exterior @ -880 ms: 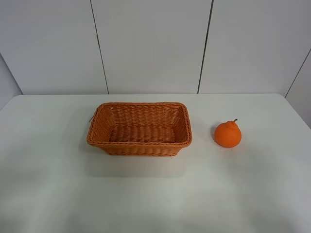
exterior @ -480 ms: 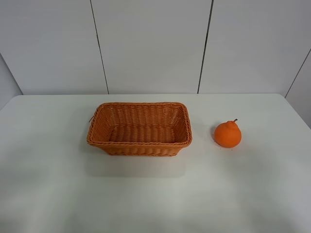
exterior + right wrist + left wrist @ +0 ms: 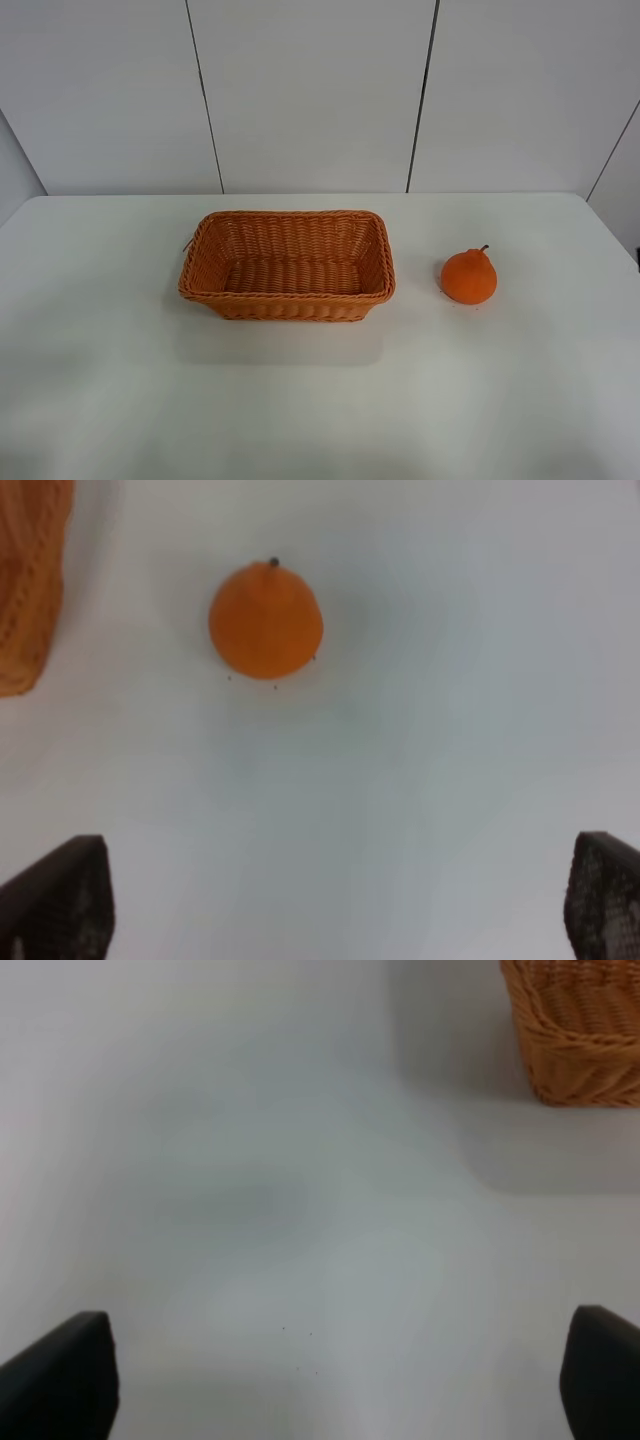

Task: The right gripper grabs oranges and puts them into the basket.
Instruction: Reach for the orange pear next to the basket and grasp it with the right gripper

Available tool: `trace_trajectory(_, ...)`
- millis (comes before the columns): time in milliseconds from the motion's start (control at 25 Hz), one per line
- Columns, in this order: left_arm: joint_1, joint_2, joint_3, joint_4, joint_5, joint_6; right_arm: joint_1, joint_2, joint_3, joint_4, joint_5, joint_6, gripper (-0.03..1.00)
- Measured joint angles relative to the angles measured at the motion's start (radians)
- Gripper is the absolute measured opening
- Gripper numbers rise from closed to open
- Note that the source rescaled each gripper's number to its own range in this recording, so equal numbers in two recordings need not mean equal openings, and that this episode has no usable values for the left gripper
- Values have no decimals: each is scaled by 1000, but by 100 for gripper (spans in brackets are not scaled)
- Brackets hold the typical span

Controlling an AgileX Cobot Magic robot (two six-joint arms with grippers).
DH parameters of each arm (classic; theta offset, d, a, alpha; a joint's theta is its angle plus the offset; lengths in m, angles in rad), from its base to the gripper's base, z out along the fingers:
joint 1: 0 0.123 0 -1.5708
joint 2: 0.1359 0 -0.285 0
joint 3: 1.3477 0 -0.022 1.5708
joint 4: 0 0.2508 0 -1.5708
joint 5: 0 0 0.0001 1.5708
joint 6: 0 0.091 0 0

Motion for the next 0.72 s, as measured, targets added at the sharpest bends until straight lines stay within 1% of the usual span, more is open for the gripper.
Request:
trace_trajectory(240,0,0,0,0,0,0,0,494,-265,0,4,0,100)
trace_trajectory(440,0,0,0,0,0,0,7,852,-514,-2,74,-3,100)
trace_trajectory(600,0,0,0,0,0,0,67,1047,-672,-4,100,-12,100)
trace_trajectory(720,0,0,0,0,0,0,119,1135,-737,-1,101,-15,100)
